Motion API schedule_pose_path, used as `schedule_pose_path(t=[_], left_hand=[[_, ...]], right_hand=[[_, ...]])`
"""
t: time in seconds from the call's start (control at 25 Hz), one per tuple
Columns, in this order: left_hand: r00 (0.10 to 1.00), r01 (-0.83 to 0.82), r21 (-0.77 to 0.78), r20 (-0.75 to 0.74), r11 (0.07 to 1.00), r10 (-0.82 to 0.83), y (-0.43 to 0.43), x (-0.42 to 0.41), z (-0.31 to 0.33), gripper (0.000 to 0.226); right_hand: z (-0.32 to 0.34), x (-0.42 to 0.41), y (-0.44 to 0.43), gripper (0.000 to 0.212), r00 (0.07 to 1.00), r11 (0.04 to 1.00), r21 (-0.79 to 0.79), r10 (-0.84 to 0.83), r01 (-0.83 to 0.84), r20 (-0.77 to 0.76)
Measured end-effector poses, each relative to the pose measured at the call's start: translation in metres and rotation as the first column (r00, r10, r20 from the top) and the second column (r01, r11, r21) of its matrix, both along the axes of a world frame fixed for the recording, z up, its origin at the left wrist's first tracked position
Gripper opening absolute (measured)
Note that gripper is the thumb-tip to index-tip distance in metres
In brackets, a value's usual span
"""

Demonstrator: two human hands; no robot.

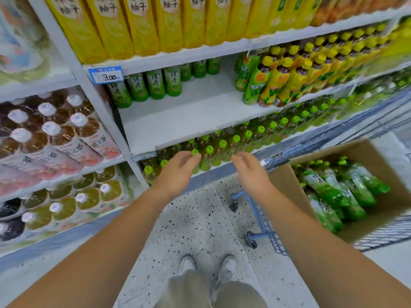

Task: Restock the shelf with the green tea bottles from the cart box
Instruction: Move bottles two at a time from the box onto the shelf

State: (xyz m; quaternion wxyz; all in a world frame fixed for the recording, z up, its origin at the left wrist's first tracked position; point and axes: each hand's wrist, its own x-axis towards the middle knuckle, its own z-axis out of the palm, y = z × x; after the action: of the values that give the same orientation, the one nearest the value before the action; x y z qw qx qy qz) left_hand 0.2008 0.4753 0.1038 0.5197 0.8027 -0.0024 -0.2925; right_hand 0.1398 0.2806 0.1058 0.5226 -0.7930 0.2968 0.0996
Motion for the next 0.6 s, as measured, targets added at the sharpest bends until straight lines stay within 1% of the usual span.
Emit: schedule_pose_path(t=[0.12,0.28,0.4,0.48,0.6], left_hand=[[0.999,0.038,-0.024,-0.006,0.999,-0.039,-0.026,-0.025,0.026,0.057],[0.993,0.115,-0.069,0.011,0.991,-0.115,-0.073,-0.057,0.047,0.055],[0.986,0.162,-0.095,-0.015,0.982,-0.164,-0.108,-0.085,0.050,0.056],[0.979,0.192,-0.094,-0.044,0.977,-0.197,-0.134,-0.100,0.050,0.057],[0.970,0.214,-0.103,-0.095,0.971,-0.224,-0.182,-0.124,0.049,0.056]], right_hand=[[0.026,-0.044,-0.007,0.055,0.995,0.995,0.040,-0.095,0.095,-0.007],[0.043,-0.090,-0.033,0.055,0.975,0.974,0.028,-0.222,0.223,-0.013],[0.044,-0.124,-0.065,0.058,0.971,0.971,-0.011,-0.241,0.241,0.004],[0.046,-0.142,-0.094,0.061,0.970,0.970,-0.010,-0.244,0.244,0.002],[0.045,-0.168,-0.148,0.058,0.970,0.970,-0.021,-0.243,0.243,-0.018]])
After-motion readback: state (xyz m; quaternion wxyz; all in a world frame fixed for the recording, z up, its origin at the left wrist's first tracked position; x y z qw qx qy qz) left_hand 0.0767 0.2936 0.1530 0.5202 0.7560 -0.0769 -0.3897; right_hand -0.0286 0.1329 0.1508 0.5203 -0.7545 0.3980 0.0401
